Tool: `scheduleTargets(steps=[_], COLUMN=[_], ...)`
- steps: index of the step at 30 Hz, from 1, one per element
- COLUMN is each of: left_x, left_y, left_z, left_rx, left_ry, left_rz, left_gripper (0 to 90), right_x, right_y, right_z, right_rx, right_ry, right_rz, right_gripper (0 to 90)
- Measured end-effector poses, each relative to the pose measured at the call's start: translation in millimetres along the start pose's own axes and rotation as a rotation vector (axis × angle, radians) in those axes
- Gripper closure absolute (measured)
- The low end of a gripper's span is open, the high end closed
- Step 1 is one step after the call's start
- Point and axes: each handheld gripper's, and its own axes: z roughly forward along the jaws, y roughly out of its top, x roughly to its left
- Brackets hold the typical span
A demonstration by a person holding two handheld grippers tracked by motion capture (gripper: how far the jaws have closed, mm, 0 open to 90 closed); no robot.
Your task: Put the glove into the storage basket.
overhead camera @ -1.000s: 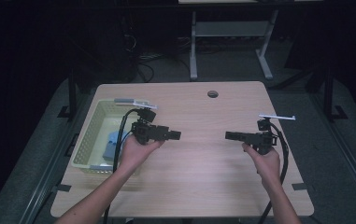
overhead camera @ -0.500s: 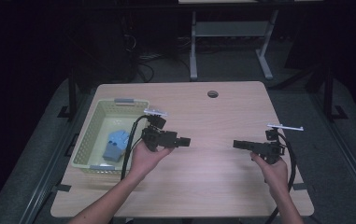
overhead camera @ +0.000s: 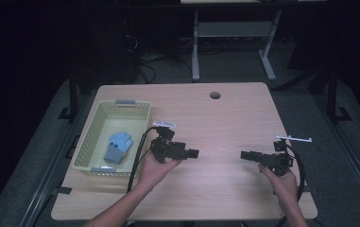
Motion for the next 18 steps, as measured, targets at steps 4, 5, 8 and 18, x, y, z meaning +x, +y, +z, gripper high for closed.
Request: scheduleTargets(steps=[4, 5, 8, 18], left_x=[-1.7, -2.2, -4.2, -18.0], left_y=[-6.6, -8.0, -13.6, -40.8], left_z=[2.3, 3.5, 7.5, 13.6], left_rx=[-0.02, -0.01, -0.014, -0.045], left_ry=[-0.035, -0.025, -0.033, -0.013], left_rz=[-0.012, 0.001, -0.001, 0.06], left_gripper=[22.4, 22.4, 22.5, 22.3], right_x=[-3.3, -4.7, -7.2, -9.5], right_y=[-9.0, -11.7, -19.1, -38.5], right_z=[-3.5, -4.1, -6.1, -14.9], right_rx=[-0.002, -0.007, -0.009, -0.046], right_ry=[0.005, 0.002, -0.01, 0.049], right_rz=[0.003, 0.002, -0.005, 0.005], right_gripper=[30.0, 29.9, 29.2, 25.7])
